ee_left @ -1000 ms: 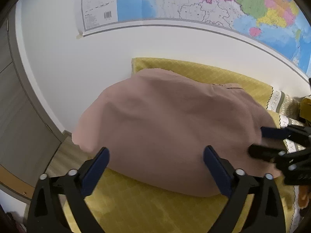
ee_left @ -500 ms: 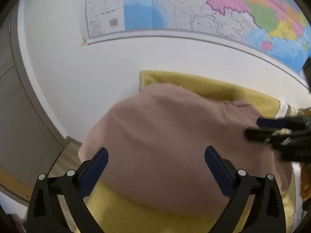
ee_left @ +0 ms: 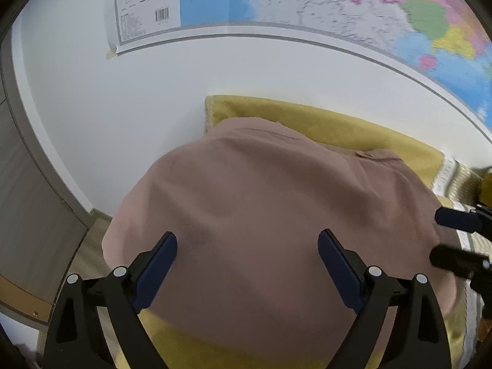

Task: Fold large clothes

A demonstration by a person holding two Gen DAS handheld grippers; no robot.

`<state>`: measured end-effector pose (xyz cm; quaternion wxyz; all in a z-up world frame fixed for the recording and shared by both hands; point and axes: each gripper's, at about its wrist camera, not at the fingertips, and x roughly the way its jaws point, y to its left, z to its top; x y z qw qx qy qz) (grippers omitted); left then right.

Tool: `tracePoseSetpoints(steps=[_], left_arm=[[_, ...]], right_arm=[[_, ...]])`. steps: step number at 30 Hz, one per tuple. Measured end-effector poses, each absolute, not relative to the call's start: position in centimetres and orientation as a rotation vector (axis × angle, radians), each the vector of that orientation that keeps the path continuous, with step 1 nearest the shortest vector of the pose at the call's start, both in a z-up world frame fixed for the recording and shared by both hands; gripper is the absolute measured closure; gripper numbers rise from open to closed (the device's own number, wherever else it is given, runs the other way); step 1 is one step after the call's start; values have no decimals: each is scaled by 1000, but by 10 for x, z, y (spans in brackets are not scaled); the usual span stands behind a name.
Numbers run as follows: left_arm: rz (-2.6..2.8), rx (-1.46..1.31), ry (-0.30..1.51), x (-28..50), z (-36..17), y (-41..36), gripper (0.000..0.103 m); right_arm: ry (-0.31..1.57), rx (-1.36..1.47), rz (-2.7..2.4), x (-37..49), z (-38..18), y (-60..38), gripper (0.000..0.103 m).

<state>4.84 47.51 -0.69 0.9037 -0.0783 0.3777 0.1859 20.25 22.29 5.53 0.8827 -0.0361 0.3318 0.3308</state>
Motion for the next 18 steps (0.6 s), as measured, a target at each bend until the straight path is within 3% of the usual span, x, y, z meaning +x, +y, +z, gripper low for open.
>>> tracePoseSetpoints(steps=[6, 18], left_arm=[[377, -128, 902, 32, -28, 457, 13], [400, -97, 862, 8, -9, 423, 14]], right_arm=[[744, -190, 684, 187, 14, 230, 42], [738, -116, 712, 169, 30, 214, 41]])
